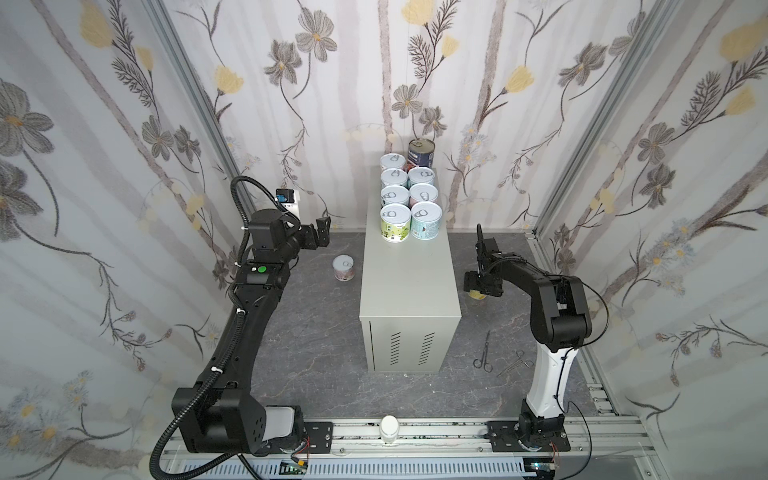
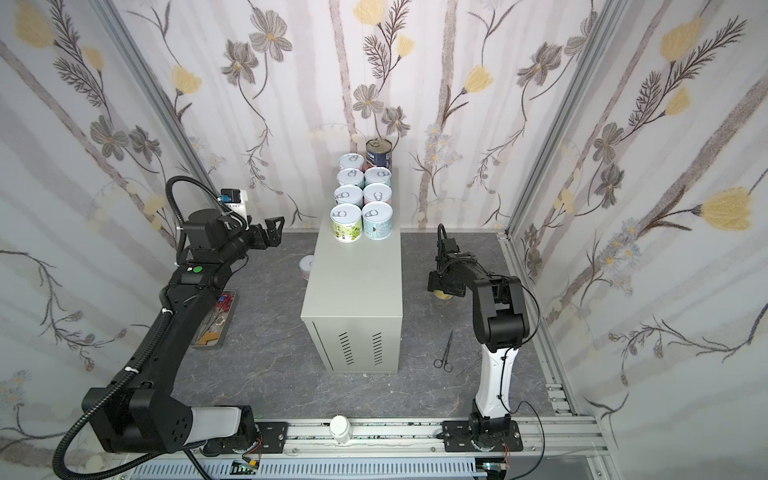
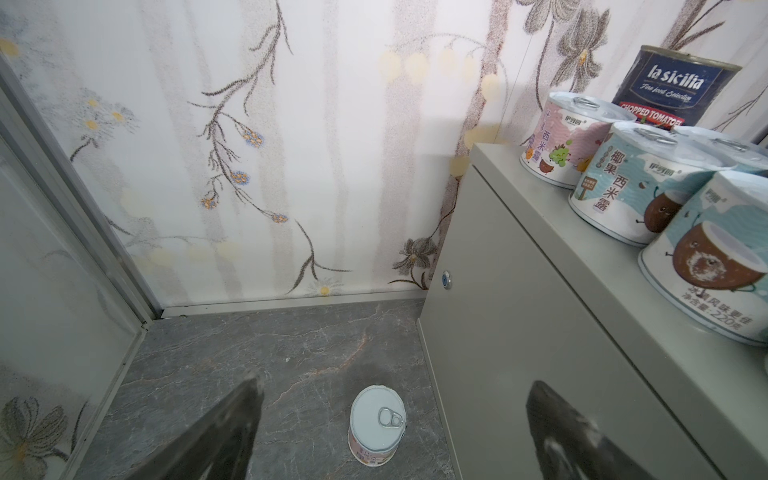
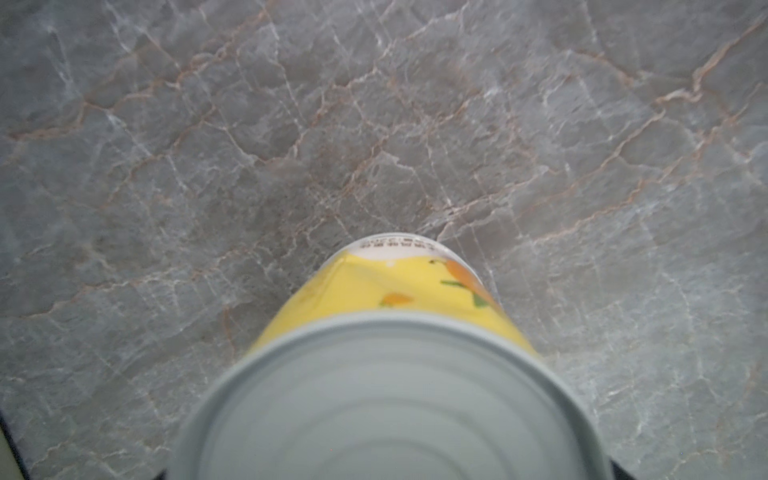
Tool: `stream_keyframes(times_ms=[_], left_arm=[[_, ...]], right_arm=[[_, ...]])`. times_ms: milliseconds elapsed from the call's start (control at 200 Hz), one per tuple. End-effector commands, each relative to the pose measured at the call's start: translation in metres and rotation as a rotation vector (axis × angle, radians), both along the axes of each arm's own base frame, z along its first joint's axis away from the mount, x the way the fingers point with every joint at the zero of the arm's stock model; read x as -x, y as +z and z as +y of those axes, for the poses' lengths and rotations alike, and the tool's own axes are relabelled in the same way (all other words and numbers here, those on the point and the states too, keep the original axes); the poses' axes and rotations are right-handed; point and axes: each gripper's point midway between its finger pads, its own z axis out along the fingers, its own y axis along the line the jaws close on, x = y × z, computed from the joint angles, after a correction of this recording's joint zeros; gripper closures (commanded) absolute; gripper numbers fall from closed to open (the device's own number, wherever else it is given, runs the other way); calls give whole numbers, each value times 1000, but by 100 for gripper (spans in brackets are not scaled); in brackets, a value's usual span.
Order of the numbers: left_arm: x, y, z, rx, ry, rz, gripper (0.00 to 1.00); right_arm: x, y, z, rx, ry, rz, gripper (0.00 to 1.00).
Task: Place and organize the canned foods onto the counter
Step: 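Lift the yellow can off the floor with the right gripper, then carry the yellow can up over the cabinet top with the right gripper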
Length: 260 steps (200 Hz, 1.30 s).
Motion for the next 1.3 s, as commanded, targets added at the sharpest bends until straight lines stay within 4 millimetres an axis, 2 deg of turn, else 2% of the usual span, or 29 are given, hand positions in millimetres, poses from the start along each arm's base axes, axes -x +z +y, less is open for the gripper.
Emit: stream_keyframes(times_ms=[0, 190, 470, 670, 769, 869, 1029, 1204, 1224, 1294], left_arm=[[0, 3, 0, -1, -2, -13, 0], [0, 4, -1, -1, -5, -15, 0], [0, 3, -1, -2, -4, -13, 0], [1, 4, -1, 0, -6, -16, 0], [2, 5, -1, -1, -5, -18, 0], [3, 8, -1, -2, -6, -26, 0], [6, 13, -2, -2, -12, -42, 0], [9, 19, -3, -8, -18, -59, 0], [10, 8, -3, -8, -20, -36, 0], [12, 8, -4, -8, -22, -39, 0]], right_arm=[[-8, 5, -6, 34, -8, -29, 13], [-11, 3, -7, 44, -7, -30, 12], [-15, -1, -6, 41, -1, -31, 20], [-16, 0, -5, 42, 7, -34, 33], [-15, 7, -6, 44, 14, -37, 38], [-13, 20, -6, 45, 23, -44, 40], [-5, 54, -7, 44, 28, -73, 43], [7, 105, -7, 33, 26, -127, 45], [8, 111, -6, 34, 27, -134, 46], [11, 136, -5, 30, 25, -167, 46]])
